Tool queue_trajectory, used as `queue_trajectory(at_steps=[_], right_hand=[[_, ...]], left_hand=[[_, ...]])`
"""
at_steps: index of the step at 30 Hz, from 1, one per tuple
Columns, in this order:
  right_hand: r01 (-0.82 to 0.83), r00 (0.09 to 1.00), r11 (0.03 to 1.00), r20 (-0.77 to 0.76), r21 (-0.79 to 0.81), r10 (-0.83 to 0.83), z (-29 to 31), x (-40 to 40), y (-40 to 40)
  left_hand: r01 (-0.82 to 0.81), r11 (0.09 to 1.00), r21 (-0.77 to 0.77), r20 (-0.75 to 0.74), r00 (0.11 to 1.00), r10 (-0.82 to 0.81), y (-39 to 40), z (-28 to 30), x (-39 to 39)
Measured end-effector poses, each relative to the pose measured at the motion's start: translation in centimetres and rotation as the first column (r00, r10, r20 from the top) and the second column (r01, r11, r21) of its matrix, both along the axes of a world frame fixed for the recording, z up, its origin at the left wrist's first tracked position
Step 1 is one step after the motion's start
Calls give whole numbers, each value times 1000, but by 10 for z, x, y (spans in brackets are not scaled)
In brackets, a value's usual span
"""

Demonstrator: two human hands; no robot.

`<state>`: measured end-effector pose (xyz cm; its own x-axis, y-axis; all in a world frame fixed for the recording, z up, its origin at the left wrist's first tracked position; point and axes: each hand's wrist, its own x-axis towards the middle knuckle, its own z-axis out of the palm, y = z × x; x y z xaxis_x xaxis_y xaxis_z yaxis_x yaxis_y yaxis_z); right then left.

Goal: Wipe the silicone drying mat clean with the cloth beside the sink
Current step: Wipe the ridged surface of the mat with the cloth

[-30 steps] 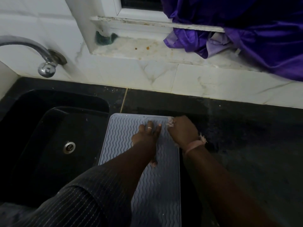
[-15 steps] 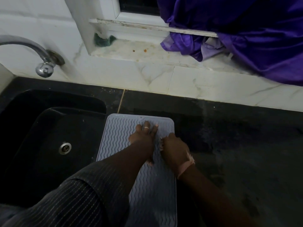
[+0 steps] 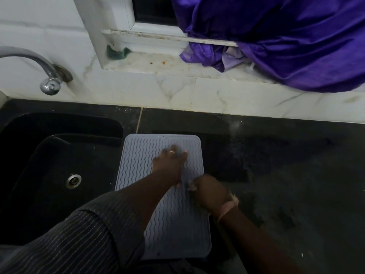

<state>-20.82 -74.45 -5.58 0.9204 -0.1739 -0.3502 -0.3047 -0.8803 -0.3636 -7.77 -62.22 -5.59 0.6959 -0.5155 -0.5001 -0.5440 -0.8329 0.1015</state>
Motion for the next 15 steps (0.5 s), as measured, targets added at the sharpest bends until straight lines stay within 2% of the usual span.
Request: queue_trajectory(at_steps=[2, 4, 10, 15], right_hand=[[84, 995, 995, 48, 59, -86, 5, 12, -8], [128, 986, 991, 101, 36, -131, 3, 25, -8], [2, 996, 976, 89, -219, 18, -18, 20, 9], [59, 997, 992, 62, -113, -52, -16, -14, 23]], left_hand=[[82, 994, -77, 43, 996, -79, 6, -1, -12], [67, 992, -111, 38, 997, -63, 12, -3, -20], [27, 999, -22, -51, 998, -29, 12, 0, -24], [49, 999, 15, -52, 998, -48, 12, -1, -24]])
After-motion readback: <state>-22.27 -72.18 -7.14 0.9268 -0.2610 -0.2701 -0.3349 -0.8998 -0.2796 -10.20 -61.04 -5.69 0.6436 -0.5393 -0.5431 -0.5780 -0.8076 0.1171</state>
